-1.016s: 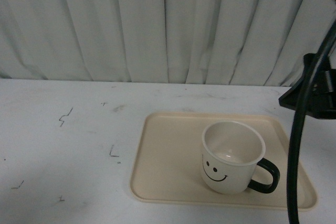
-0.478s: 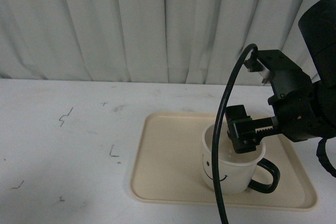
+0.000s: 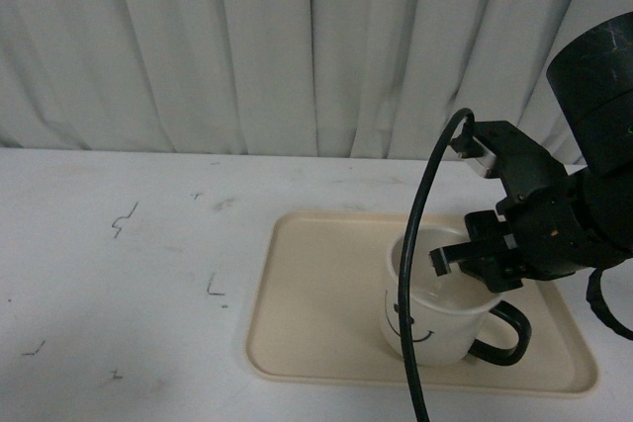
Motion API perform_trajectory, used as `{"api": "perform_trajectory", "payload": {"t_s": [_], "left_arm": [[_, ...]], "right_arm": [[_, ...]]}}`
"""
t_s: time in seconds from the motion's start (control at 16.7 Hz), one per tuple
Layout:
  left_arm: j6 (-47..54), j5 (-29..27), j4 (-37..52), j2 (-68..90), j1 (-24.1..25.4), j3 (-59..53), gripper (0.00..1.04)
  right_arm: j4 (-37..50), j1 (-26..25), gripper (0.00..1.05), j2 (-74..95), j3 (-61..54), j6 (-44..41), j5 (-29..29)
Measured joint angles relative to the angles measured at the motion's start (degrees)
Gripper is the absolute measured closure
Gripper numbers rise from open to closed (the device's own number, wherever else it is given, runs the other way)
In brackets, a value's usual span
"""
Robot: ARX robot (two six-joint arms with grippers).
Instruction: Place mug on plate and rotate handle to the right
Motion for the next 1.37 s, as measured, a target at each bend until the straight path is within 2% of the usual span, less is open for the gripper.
{"api": "perform_trajectory", "payload": {"t_s": [0.06, 0.3, 0.6, 0.72, 0.9, 1.37], "left_arm": [[0.00, 0.00, -0.02, 0.00, 0.00, 0.00, 0.07], [0.00, 0.00, 0.00, 0.00, 0.00, 0.00, 0.07], [0.02, 0.00, -0.02, 0.00, 0.00, 0.00, 0.07], [0.00, 0.00, -0.02, 0.00, 0.00, 0.00, 0.07], [0.02, 0.00, 0.00, 0.00, 0.00, 0.00, 0.07], [0.00, 0.00, 0.00, 0.00, 0.00, 0.00, 0.07]], "right_arm": [[-2.01, -1.05, 1.01, -0.42, 0.59, -2.43, -2.32], [-6.19, -2.80, 1.01, -2.91, 3.32, -16.85, -7.56], [-12.48, -4.70, 1.01, -3.43, 4.11, -35.06, -6.14], [-17.97, -7.76, 1.01, -1.51, 10.69, -45.09, -6.95], [-23.15, -7.15, 1.01, 5.51, 19.23, -49.70, -12.48], [-26.12, -5.53, 1.01, 8.20, 21.66, -52.76, -11.58]]}}
